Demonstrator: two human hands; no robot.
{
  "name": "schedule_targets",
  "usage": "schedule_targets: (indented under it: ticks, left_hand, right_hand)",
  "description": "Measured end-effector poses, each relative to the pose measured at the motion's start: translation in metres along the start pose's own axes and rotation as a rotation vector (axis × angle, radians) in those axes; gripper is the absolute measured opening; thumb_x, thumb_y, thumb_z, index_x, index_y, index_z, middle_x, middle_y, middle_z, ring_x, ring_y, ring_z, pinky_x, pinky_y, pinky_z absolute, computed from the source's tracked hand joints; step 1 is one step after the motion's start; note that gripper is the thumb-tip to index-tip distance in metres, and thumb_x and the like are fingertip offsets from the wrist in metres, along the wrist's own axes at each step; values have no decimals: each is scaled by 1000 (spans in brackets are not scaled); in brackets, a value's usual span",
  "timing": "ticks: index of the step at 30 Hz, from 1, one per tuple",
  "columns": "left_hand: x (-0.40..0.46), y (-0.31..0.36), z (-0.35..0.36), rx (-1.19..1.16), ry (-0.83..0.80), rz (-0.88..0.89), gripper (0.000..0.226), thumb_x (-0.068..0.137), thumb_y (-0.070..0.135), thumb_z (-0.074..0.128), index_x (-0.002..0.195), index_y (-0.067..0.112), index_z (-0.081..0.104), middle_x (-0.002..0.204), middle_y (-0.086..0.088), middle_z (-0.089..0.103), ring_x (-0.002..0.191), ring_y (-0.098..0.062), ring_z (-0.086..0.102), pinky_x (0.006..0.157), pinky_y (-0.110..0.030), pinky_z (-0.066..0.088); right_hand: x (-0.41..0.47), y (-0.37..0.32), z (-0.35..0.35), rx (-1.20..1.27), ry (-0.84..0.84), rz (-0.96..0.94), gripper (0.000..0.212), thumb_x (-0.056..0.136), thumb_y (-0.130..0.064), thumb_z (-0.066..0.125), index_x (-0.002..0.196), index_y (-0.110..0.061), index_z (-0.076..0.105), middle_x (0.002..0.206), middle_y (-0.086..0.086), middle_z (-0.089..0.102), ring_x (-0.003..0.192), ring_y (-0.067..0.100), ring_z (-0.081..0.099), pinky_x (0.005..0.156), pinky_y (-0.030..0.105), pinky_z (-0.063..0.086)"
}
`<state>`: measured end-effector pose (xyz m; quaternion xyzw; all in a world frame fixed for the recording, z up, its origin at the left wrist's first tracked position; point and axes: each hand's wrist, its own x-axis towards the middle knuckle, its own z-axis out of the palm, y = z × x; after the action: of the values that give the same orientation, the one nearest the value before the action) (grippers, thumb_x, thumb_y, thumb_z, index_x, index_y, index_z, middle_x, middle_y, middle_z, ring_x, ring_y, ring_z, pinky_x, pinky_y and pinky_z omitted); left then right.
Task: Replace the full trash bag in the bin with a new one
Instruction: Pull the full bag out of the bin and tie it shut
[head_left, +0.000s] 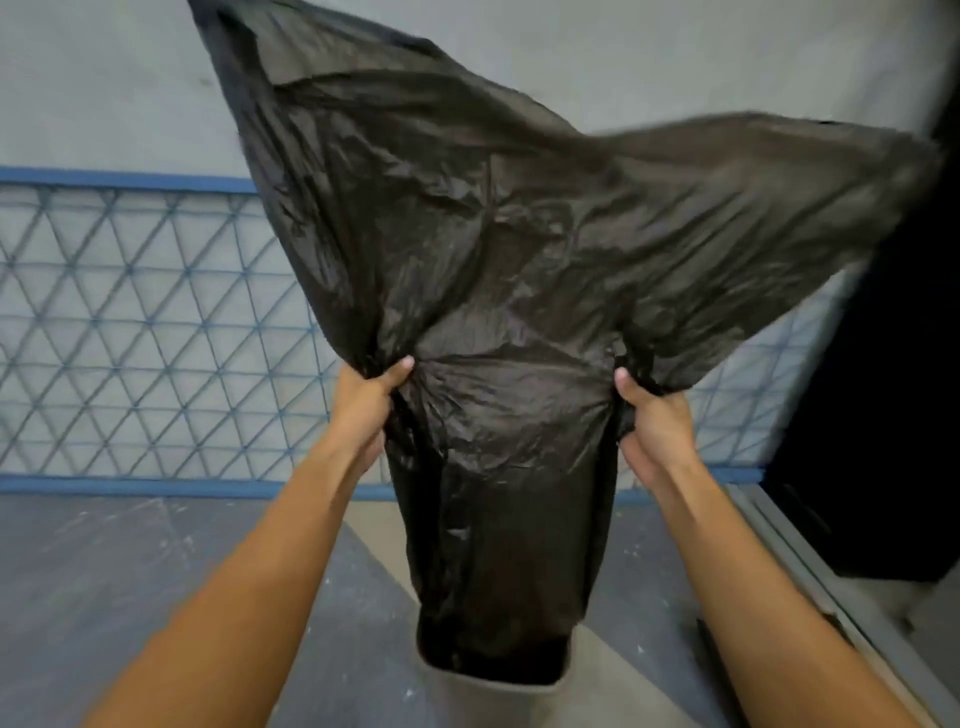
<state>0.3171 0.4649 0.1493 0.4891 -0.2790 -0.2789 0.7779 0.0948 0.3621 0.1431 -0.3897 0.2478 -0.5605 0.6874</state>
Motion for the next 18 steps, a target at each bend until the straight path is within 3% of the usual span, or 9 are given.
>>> schedule_targets:
  ticks: [1,2,4,5,7,9,12,15,18]
  left_hand:
    - [-2,-2,-1,-17,8,-59,38,88,-7,53,126,-1,52,114,-8,63,94,-20,65,81,-28,54]
    - [-4,-7,-4,-57,-6,-132,37,90,-7,49,126,-2,53,107,-9,67,86,-20,67,77,-29,56]
    - [-9,-17,-10,-205,-103,-319,33,92,1,47,124,-1,55,91,-8,73,77,-20,71,70,-31,59]
    - [-14,-18,-12,-250,-160,-383,31,93,8,48,122,1,57,89,-7,75,79,-19,72,69,-32,60]
    - [-17,-21,-13,-259,-236,-359,27,91,9,52,116,6,60,90,-4,75,82,-16,72,73,-31,60]
    - [-19,-25,-9,-249,-196,-301,25,87,2,57,111,8,63,90,-2,75,82,-15,72,76,-30,59]
    - [-24,-32,-5,-359,-128,-365,15,88,7,56,92,7,70,87,-8,75,79,-19,72,69,-32,60]
    - [-28,-40,-4,-519,-125,-414,36,91,7,46,68,7,74,79,-13,74,71,-24,72,70,-40,59]
    - [-33,-46,-3,-665,-77,-404,21,79,3,47,76,6,67,81,-13,72,68,-26,72,63,-41,60]
  right_hand:
    - [-2,5,-7,48,-33,69,23,90,-10,58,112,-11,62,107,3,71,93,14,69,90,35,53]
    - [-4,10,-13,96,-84,162,42,82,-22,68,121,-9,59,119,8,67,104,19,66,96,39,50]
    - [-11,19,-21,86,-153,287,84,58,-42,84,129,-8,54,127,9,62,115,22,60,94,37,51]
    - [-13,23,-24,32,-150,302,91,50,-41,88,129,-8,54,125,8,63,111,20,63,89,33,54]
    - [-15,27,-24,-110,-105,299,77,55,-23,85,125,-5,58,120,10,66,97,18,69,77,28,58]
    - [-15,31,-24,-102,-54,311,63,64,-16,75,124,-2,59,121,15,65,96,21,69,72,29,59]
    - [-18,35,-31,107,-8,335,53,64,-20,72,114,-1,65,111,16,69,97,27,68,72,36,59]
    - [-25,41,-38,314,-43,337,27,64,-18,69,85,-3,77,95,16,74,83,27,72,66,40,60]
    - [-29,50,-39,383,-84,290,44,37,-16,91,78,-6,79,99,14,73,83,28,72,69,45,59]
